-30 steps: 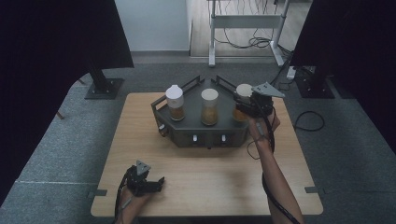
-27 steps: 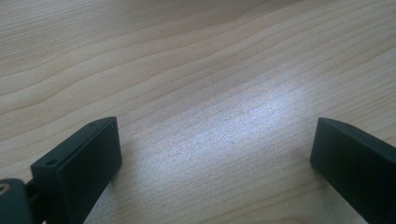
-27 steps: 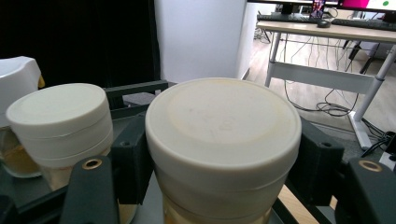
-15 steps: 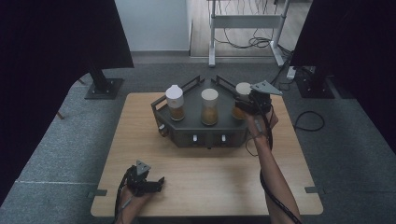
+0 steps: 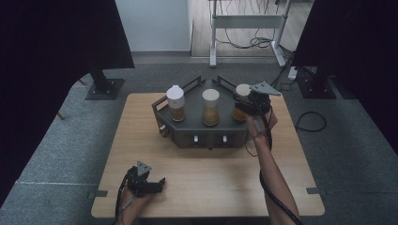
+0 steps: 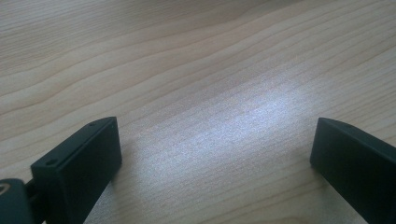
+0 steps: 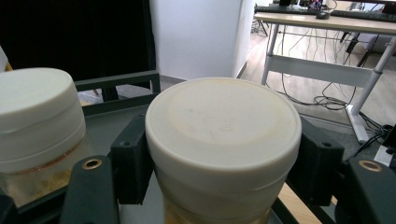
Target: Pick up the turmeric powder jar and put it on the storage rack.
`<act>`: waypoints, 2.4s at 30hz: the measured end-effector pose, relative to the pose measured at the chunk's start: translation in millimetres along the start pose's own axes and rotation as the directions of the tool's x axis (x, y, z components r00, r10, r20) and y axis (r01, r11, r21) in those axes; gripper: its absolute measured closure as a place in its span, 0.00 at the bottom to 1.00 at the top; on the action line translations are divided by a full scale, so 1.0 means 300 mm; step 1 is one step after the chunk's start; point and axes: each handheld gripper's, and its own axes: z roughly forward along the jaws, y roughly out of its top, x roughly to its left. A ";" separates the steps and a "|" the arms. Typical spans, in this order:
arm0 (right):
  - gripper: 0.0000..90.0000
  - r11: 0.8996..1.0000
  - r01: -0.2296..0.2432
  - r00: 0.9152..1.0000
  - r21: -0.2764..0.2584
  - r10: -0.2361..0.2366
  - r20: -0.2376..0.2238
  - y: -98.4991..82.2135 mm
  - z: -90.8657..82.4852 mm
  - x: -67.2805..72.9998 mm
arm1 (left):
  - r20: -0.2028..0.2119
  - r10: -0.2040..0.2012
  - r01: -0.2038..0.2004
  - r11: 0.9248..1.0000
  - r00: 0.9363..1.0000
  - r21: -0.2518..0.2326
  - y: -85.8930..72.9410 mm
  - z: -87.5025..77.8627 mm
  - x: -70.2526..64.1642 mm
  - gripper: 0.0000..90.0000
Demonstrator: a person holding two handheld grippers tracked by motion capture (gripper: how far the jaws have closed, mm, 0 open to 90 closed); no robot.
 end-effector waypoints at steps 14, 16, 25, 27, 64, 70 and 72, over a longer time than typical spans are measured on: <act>0.36 1.000 -0.009 1.000 0.015 0.009 -0.008 -0.015 0.014 -0.017 | 0.001 -0.001 0.001 1.000 1.000 0.000 0.000 0.000 0.000 0.02; 0.36 1.000 -0.016 1.000 0.013 0.016 -0.010 -0.018 0.012 -0.022 | 0.001 -0.001 0.001 1.000 1.000 0.000 0.000 0.000 0.000 0.02; 0.32 0.999 -0.030 1.000 0.013 0.030 -0.009 -0.025 0.009 -0.030 | 0.001 -0.001 0.001 1.000 1.000 0.000 0.000 0.000 0.000 0.02; 0.30 1.000 -0.025 1.000 0.012 0.026 -0.009 -0.026 0.010 -0.028 | 0.001 -0.001 0.001 1.000 1.000 0.000 0.000 0.000 0.000 0.02; 0.00 1.000 -0.003 0.999 0.014 0.003 -0.047 -0.013 -0.006 -0.024 | 0.000 0.000 0.000 1.000 1.000 0.000 0.000 0.000 0.000 0.02; 0.00 1.000 0.000 0.999 0.001 0.000 -0.045 -0.017 -0.034 -0.027 | 0.001 0.001 -0.001 1.000 1.000 0.001 0.000 0.000 0.001 0.02; 0.00 1.000 0.001 0.999 -0.004 -0.001 -0.044 -0.018 -0.042 -0.028 | 0.000 0.000 0.000 1.000 1.000 0.000 0.000 0.000 0.000 0.02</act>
